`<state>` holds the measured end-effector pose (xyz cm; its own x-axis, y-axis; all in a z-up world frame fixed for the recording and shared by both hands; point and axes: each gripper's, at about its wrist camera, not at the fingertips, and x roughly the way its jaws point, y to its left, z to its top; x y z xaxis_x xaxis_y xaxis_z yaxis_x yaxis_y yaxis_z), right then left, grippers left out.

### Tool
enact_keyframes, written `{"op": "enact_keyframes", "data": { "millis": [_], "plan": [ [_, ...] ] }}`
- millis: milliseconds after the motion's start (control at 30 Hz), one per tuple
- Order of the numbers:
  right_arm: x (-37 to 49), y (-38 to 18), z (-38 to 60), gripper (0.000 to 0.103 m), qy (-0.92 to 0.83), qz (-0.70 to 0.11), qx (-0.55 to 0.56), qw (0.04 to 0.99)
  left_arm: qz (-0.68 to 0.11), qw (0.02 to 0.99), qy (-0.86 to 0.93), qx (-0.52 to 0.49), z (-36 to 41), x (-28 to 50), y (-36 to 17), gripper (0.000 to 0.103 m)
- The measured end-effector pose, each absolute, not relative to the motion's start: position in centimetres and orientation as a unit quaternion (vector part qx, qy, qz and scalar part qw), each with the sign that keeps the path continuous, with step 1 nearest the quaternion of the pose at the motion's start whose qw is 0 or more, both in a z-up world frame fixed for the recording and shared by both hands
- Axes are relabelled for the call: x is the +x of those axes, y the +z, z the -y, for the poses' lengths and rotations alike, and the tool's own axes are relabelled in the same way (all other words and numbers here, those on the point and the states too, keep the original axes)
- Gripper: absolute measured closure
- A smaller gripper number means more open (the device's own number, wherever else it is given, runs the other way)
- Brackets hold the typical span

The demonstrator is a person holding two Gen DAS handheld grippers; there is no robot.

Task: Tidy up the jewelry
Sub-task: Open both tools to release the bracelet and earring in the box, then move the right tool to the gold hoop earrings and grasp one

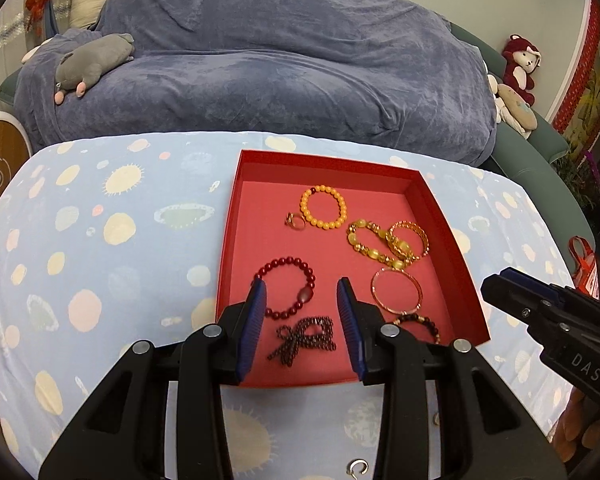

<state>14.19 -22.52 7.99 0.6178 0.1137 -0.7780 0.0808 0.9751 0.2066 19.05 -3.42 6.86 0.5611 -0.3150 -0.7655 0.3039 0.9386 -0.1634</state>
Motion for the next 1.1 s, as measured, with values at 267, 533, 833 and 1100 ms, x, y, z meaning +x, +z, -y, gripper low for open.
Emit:
{"op": "enact_keyframes", "data": {
  "millis": [267,533,833,1100],
  "plan": [
    [8.4,4.2,22.4,0.073,-0.002,-0.481,0.108,0.870,-0.458,0.874,-0.161,-0.014,1.8,14.0,4.7,0.068],
    [5.8,0.2,21.5,0.073,-0.009,-0.514,0.104,0.851,-0.485,0.863,-0.141,-0.018,1.1,10.6,1.9,0.068],
    [6.7,-1.3,20.6,0.073,-0.013,-0.523,0.094,0.847,-0.493,0.860,-0.132,-0.008,1.1,9.6,1.0,0.068],
    [6.8,-1.8,20.0,0.081,-0.023,-0.522,0.063,0.850,-0.495,0.857,-0.140,-0.002,1.6,8.8,0.5,0.063]
  ]
}}
